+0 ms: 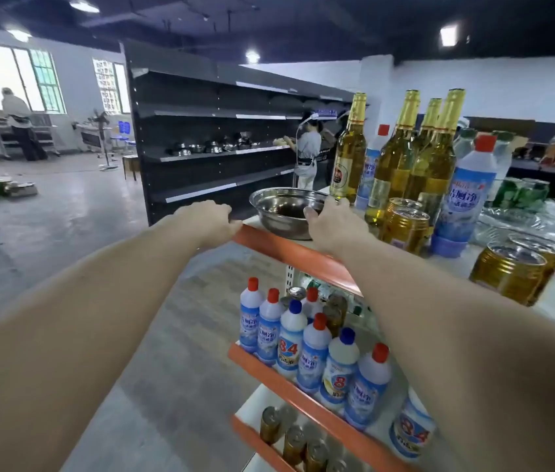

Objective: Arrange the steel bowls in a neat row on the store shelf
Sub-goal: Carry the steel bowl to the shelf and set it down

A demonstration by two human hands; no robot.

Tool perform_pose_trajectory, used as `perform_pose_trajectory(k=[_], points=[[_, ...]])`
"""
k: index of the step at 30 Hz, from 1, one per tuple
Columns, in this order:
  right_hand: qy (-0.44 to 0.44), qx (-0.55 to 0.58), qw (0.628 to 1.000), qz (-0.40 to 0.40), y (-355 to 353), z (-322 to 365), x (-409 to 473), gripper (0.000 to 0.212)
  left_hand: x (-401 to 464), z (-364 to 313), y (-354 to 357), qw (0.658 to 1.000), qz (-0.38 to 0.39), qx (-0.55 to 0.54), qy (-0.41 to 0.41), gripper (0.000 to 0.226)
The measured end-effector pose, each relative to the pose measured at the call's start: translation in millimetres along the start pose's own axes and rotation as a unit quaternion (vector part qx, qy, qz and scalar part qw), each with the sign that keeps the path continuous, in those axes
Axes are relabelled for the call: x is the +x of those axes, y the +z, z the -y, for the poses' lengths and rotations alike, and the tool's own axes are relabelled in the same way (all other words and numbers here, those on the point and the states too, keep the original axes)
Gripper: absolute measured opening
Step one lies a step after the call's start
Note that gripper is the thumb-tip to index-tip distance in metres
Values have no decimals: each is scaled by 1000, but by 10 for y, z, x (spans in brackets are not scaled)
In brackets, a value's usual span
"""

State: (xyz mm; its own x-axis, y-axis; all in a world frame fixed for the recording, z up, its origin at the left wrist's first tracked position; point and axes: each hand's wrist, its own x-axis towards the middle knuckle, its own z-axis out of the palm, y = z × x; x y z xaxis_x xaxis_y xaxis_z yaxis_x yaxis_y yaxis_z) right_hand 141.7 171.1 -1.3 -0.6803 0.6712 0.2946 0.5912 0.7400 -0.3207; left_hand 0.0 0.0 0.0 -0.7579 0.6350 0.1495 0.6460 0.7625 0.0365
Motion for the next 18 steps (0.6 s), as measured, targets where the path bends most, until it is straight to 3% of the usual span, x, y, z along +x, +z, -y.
perform_pose_trajectory(k=[12,18], points=[[152,37,987,24,189,62,345,73,558,134,18,998,-9,-3,58,55],[201,88,974,56,119,147,590,56,716,176,47,998,-9,-6,59,54]])
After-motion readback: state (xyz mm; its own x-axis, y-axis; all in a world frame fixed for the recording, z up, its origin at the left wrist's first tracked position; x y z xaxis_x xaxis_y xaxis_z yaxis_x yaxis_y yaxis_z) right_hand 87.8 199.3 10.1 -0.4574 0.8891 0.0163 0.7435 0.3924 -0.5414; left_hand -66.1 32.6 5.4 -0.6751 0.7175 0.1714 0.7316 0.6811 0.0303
